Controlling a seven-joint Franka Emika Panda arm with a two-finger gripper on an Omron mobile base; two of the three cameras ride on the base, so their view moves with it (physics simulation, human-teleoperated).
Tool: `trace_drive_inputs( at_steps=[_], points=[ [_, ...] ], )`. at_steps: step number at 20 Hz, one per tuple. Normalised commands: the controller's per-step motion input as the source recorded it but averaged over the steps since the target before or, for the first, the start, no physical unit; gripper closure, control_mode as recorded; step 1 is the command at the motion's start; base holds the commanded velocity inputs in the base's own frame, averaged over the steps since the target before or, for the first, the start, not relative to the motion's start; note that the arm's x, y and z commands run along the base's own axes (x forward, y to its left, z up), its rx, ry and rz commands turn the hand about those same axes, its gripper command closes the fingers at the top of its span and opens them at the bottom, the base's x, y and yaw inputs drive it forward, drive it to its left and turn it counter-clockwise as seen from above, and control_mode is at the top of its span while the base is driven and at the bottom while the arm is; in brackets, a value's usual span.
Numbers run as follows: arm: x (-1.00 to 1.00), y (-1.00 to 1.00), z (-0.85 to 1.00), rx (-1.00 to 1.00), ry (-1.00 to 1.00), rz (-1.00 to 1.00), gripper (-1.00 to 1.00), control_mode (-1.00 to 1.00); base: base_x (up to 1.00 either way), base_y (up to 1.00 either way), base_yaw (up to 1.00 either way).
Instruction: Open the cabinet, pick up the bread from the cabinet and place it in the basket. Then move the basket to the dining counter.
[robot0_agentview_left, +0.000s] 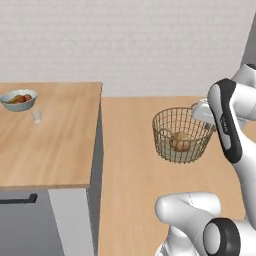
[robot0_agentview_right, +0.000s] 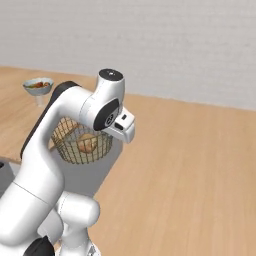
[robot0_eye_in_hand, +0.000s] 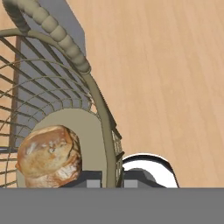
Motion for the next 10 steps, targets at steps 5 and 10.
trace_drive_inputs(
  at_steps=[5, 10],
  points=[
    [0.0, 0.0, 0.0, 0.0, 0.0, 0.0, 1.0, 1.0, 0.67, -0.97, 0.48],
    [0.0, 0.0, 0.0, 0.0, 0.0, 0.0, 1.0, 1.0, 0.68, -0.8, 0.56]
  ],
)
